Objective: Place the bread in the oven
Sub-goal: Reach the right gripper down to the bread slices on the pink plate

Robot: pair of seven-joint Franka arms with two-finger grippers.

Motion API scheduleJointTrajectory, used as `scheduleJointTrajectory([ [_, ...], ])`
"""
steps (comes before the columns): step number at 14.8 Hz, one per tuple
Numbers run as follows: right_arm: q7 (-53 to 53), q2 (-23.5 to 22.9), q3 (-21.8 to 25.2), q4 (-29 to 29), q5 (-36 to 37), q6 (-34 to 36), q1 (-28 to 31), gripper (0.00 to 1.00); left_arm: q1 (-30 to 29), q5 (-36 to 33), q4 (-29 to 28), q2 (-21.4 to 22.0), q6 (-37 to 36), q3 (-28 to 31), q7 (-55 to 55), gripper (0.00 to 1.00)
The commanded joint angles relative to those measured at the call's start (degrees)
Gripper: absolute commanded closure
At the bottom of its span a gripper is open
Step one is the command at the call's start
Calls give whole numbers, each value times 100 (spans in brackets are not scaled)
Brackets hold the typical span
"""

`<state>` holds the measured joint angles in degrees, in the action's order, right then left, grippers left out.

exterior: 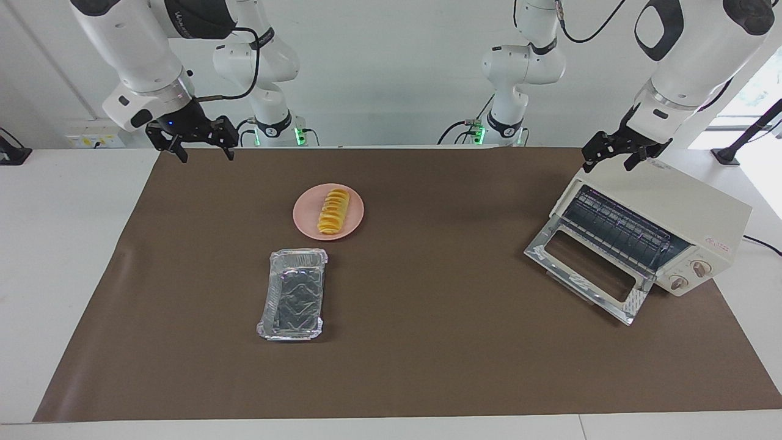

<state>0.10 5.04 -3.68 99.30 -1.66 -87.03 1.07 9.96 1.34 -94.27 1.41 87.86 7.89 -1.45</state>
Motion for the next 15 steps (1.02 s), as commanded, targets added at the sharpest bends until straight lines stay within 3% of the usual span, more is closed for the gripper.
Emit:
scheduleJointTrajectory([
  [1,864,584,-36,1078,-168,-794,-474,0,-38,-99,31,26,-58,-25,14,0],
  [4,2148,736,-36,1863,-177,-1693,-1283,0,-38,-99,31,35,-58,-25,14,0],
  [9,3336,43,-36,2391,-177,-2755,-2066,0,-38,-99,31,26,-58,-25,14,0],
  [13,3838,-257,-36,3181,-177,-4056,-2225,0,-38,-99,31,35,-58,-25,14,0],
  [15,4014,-371,-36,3428,-177,-4375,-2401,0,-38,-99,31,26,-58,-25,14,0],
])
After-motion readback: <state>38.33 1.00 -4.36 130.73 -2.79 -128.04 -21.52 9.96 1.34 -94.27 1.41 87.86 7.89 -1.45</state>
